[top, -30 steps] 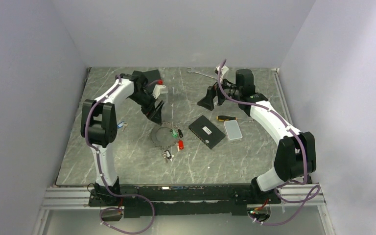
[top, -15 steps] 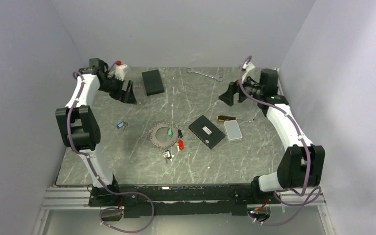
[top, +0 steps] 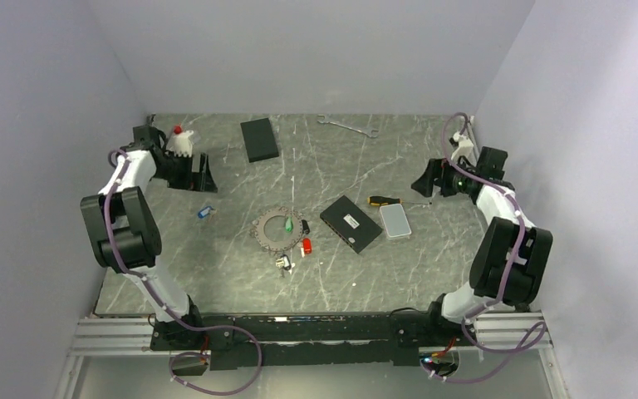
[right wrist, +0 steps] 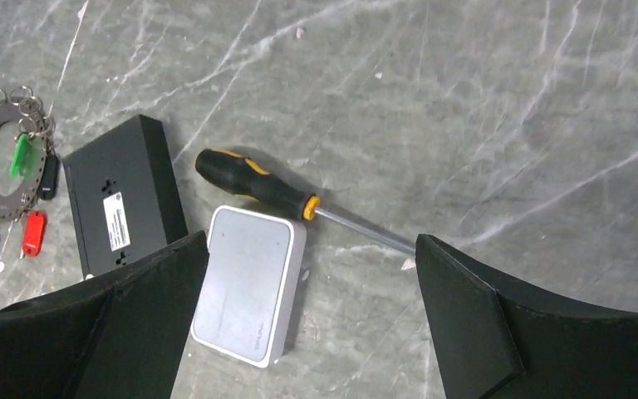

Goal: Remove the keys from the keyring

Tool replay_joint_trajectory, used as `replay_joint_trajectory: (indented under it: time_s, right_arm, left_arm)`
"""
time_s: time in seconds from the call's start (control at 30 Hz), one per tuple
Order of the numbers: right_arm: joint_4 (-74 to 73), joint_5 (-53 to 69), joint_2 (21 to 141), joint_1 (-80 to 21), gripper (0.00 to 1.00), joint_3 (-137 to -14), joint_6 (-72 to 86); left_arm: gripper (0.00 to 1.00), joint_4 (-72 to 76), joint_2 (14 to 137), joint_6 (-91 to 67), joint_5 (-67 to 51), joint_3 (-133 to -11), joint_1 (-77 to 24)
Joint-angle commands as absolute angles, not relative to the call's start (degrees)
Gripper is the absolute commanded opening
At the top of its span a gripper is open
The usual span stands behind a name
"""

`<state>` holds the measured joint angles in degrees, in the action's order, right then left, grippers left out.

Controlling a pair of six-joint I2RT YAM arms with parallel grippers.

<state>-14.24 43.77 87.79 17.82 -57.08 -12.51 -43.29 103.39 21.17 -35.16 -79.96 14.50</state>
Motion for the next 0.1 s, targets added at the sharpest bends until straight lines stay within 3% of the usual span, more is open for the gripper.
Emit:
replay_joint_trajectory:
  time_s: [0.0, 0.07]
  right_arm:
    - [-12.06, 45.42, 86.75, 18.02, 1.00, -56.09, -13.94]
    - [-12.11, 45.83, 86.98, 18.02, 1.00, -56.14, -13.72]
  left_arm:
    - [0.99, -36.51, 99.13, 17.57, -34.81, -77.76, 14.51]
    - [0.99, -35.86, 99.10, 17.19, -34.87, -77.40, 14.50]
